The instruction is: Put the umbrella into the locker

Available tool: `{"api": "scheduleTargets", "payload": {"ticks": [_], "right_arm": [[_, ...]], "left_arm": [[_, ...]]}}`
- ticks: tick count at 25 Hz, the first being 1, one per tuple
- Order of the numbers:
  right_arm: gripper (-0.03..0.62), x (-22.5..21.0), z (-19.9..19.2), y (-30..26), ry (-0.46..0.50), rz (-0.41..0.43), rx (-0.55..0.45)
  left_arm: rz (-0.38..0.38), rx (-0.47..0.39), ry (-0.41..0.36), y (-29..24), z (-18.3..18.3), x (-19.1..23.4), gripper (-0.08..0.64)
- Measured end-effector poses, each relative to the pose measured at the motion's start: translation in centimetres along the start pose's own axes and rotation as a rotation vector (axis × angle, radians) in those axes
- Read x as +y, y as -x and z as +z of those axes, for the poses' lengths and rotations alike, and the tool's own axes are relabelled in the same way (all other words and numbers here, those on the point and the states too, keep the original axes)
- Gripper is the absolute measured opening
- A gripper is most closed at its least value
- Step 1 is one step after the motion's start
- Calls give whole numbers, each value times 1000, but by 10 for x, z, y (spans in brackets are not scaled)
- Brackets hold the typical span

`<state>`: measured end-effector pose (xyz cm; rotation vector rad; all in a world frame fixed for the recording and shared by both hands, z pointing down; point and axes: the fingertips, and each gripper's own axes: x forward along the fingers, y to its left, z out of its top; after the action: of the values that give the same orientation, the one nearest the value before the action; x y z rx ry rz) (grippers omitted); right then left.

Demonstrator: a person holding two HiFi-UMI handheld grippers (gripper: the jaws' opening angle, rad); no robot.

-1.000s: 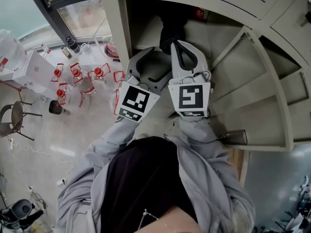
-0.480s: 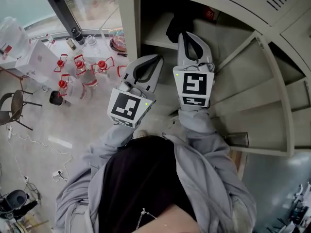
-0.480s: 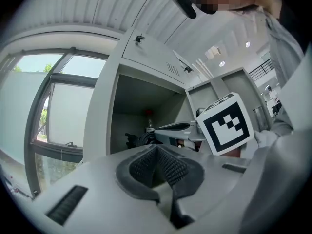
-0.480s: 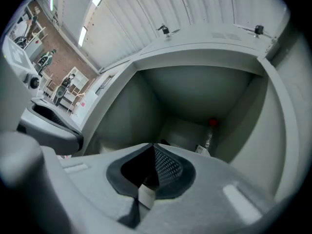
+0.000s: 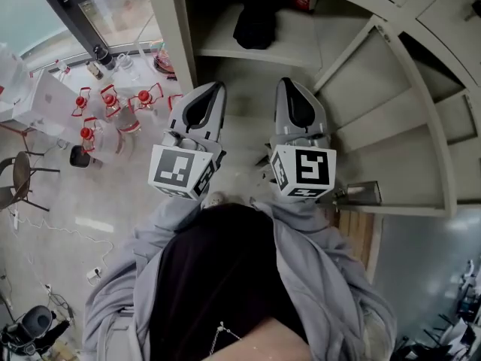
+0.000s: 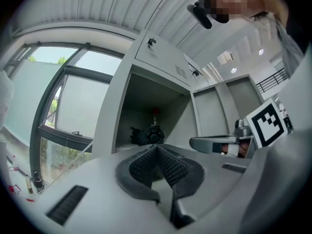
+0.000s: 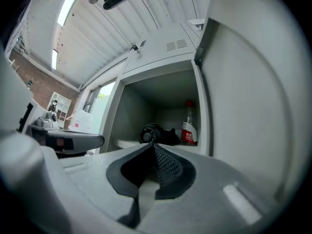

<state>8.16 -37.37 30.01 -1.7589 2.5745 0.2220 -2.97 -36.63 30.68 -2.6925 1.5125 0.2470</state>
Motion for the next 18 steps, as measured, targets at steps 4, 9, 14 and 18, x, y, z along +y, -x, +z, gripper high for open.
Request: {"api": "scheduleTargets", "payload": {"ticks": [4, 9, 14, 18], "right_arm": [[4, 5, -39, 30, -4, -50, 47], [4, 17, -74, 54, -11, -59, 81], [4, 28, -79, 62, -21, -27, 92], [5, 32, -76, 60, -27, -22, 76]], "left_arm": [[22, 40, 6, 10, -25, -5, 6], [42, 82, -28, 23, -53, -14, 6], [59, 134, -11, 40, -68, -23, 6], [68, 149, -10, 45, -66, -23, 6]]}}
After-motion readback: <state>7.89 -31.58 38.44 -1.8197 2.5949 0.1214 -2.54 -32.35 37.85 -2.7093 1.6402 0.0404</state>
